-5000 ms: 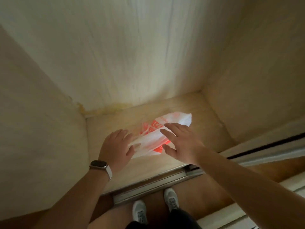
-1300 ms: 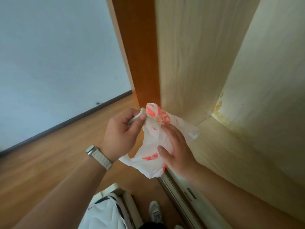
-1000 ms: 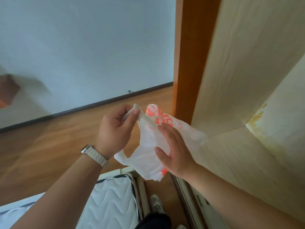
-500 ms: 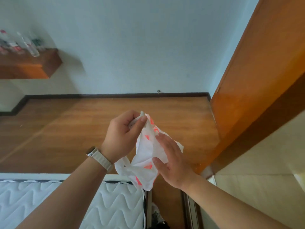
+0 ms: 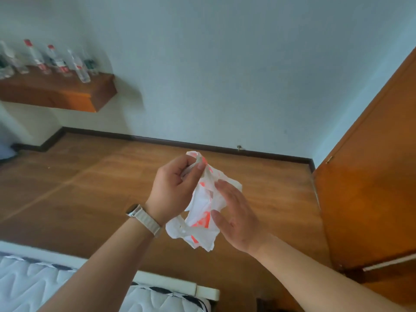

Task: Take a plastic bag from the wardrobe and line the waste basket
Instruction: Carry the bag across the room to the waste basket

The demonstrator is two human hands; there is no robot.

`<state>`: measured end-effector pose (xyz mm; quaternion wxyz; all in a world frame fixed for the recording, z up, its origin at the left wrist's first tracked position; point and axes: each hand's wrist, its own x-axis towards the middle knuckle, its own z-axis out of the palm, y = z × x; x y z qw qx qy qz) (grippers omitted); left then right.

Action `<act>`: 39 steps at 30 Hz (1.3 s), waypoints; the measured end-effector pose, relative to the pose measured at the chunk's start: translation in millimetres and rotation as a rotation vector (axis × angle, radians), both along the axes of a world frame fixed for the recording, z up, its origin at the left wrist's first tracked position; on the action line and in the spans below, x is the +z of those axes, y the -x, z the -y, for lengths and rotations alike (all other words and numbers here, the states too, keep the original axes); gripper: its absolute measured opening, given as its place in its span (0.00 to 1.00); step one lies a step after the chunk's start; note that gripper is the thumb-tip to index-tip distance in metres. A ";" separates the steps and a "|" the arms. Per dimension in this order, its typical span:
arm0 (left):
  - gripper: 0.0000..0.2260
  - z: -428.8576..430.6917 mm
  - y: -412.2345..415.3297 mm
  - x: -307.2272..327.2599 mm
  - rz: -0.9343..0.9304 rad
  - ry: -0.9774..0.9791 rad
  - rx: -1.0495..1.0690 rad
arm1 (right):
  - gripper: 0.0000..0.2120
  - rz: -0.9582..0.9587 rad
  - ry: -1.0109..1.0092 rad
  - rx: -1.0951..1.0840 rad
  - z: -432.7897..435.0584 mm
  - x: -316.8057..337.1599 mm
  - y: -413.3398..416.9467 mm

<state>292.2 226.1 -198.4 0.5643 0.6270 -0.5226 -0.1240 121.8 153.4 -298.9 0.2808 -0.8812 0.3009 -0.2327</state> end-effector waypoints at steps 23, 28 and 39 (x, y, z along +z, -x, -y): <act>0.13 177.5 -136.5 20.3 0.043 -0.188 0.607 | 0.23 0.129 -0.209 0.546 230.9 -9.6 -203.1; 0.09 221.5 -156.2 30.3 0.029 -0.191 0.777 | 0.23 0.114 -0.189 0.717 292.6 -1.7 -253.7; 0.13 278.4 -199.5 32.5 0.051 -0.185 0.876 | 0.22 0.149 -0.181 0.734 352.2 13.5 -305.8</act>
